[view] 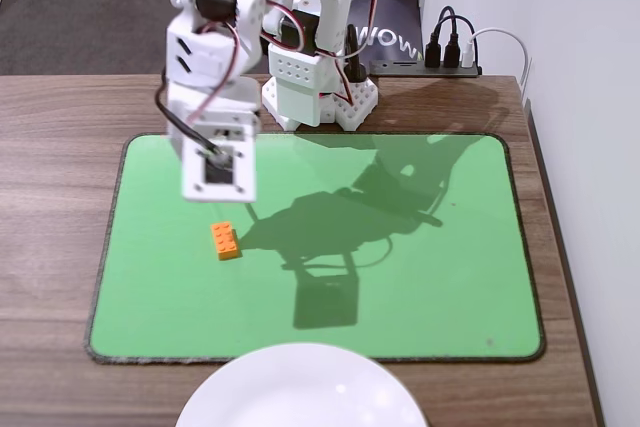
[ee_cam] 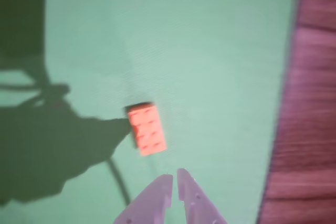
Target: Grasp a lego block and put it on the plate.
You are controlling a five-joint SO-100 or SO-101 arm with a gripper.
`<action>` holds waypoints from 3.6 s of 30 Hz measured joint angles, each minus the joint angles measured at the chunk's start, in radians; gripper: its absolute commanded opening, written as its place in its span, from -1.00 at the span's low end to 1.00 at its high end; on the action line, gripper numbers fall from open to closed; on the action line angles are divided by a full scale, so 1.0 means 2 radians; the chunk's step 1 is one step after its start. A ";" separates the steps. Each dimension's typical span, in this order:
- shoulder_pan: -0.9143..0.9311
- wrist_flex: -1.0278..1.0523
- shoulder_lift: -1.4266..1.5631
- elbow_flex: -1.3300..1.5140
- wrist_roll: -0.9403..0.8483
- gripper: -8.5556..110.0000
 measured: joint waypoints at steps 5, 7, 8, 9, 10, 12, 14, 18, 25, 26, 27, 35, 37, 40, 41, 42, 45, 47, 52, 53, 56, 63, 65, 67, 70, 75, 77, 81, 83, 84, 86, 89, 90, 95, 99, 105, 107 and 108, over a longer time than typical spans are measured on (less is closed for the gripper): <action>-0.012 0.021 -0.015 -0.004 0.000 -0.78; -0.011 0.027 -0.019 -0.013 0.000 -0.70; -0.009 0.033 -0.025 -0.021 0.000 -0.59; -0.006 0.041 -0.028 -0.027 -0.002 -0.50; -0.002 0.048 -0.031 -0.035 -0.004 -0.46; 0.005 0.061 -0.039 -0.048 -0.012 -0.32; 0.012 0.069 -0.044 -0.058 -0.023 -0.26; 0.018 0.068 -0.056 -0.067 -0.022 -0.20; 0.023 0.035 -0.090 -0.073 -0.016 -0.06; 0.023 0.030 -0.094 -0.074 -0.016 -0.06; 0.022 0.023 -0.100 -0.074 -0.016 -0.06; 0.002 0.012 -0.128 -0.074 -0.026 -0.06; -0.002 0.012 -0.131 -0.074 -0.031 -0.06; -0.002 -0.002 -0.134 -0.071 -0.036 -0.06; -0.002 -0.007 -0.134 -0.068 -0.038 -0.06; -0.001 -0.010 -0.134 -0.065 -0.040 -0.06; 0.005 -0.021 -0.134 -0.055 -0.048 -0.06; 0.018 -0.029 -0.134 -0.048 -0.057 -0.06; 0.038 -0.052 -0.136 -0.029 -0.063 -0.06; 0.046 -0.058 -0.140 -0.029 -0.064 -0.06; 0.046 -0.073 -0.153 -0.026 -0.064 -0.08; 0.039 -0.081 -0.166 -0.025 -0.063 -0.08; 0.035 -0.081 -0.166 -0.025 -0.059 -0.08; 0.028 -0.081 -0.166 -0.025 -0.055 -0.08; 0.021 -0.084 -0.170 -0.025 -0.049 -0.12; 0.018 -0.084 -0.174 -0.023 -0.047 -0.17; 0.018 -0.084 -0.175 -0.023 -0.047 -0.22; 0.015 -0.084 -0.179 -0.023 -0.045 -0.26; 0.012 -0.087 -0.181 -0.023 -0.042 -0.31; 0.012 -0.088 -0.181 -0.023 -0.042 -0.33; 0.009 -0.091 -0.183 -0.023 -0.039 -0.39; 0.005 -0.092 -0.186 -0.023 -0.032 -0.46; 0.004 -0.092 -0.186 -0.023 -0.031 -0.48; -0.008 -0.092 -0.186 -0.022 -0.024 -0.53; -0.013 -0.092 -0.186 -0.021 -0.021 -0.69; -0.013 -0.093 -0.186 -0.021 -0.019 -0.73; -0.013 -0.093 -0.186 -0.021 -0.018 -0.73; -0.013 -0.093 -0.186 -0.021 -0.017 -0.73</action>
